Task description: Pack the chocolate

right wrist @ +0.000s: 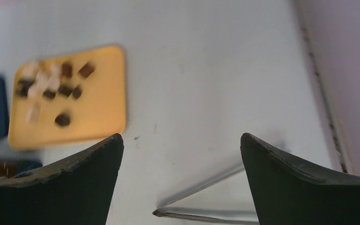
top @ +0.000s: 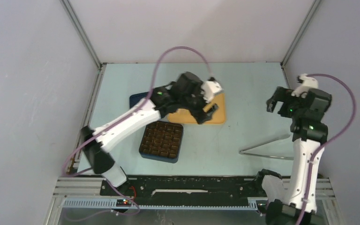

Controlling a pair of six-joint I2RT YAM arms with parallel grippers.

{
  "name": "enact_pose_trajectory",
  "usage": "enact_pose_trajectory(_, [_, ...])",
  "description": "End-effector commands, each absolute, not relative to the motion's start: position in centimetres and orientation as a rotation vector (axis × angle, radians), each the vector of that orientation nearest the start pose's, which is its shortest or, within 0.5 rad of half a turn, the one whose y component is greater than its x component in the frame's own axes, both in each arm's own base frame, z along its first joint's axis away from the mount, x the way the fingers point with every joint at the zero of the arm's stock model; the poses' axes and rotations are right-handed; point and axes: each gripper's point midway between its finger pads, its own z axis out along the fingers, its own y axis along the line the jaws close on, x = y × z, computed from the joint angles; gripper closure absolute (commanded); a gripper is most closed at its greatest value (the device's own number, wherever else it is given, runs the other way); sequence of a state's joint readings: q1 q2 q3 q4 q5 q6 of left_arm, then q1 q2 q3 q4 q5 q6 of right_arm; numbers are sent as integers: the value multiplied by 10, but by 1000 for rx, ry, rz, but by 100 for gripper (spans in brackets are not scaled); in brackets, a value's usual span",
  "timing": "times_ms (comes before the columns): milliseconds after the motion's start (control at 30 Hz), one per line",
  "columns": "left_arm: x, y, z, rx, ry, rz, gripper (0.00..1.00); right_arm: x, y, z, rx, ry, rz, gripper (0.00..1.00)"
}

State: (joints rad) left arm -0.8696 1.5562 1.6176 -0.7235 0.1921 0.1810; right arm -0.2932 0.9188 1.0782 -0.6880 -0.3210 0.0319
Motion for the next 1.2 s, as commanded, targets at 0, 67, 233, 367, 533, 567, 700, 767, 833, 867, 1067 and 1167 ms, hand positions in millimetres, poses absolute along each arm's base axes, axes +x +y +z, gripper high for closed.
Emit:
enact_pose_trajectory(0, [244,-421,248,1293,1893,-654,12,255,-69,296,501,1944,113,3])
enact_pose_trajectory(67, [244,-456,230,1284,1890,-719,16,246,-76,300,588,1907,173,4])
enact_pose_trajectory(233, [241,-533,175,1217,1964,-941,27,237,-80,309,679,1829,336,8])
enact_pose_trajectory(367, [217,-584,149,1263,2003,-1082,31,239,-84,309,696,1810,364,9])
enact_pose_trajectory(533, [182,-616,125,1329,1997,-1135,31,238,-87,303,698,1832,352,9])
enact_pose_trajectory(567, [177,-618,119,1343,2001,-1135,31,237,-87,302,702,1834,350,10])
enact_pose_trajectory(700, [164,-622,94,1353,2046,-1093,32,237,-86,297,703,1825,358,10])
enact_pose_trajectory(767, [166,-622,80,1334,2076,-1021,33,237,-86,297,699,1822,363,10])
enact_pose_trajectory(833, [167,-622,70,1320,2096,-961,37,237,-85,298,693,1820,366,10])
enact_pose_trajectory(867, [167,-623,69,1317,2097,-945,39,237,-84,298,692,1821,367,10])
enact_pose_trajectory(1067, [169,-621,75,1304,2076,-866,47,233,-81,300,676,1818,353,10])
enact_pose_trajectory(1167, [166,-618,79,1320,2071,-858,51,231,-79,301,663,1816,346,10])
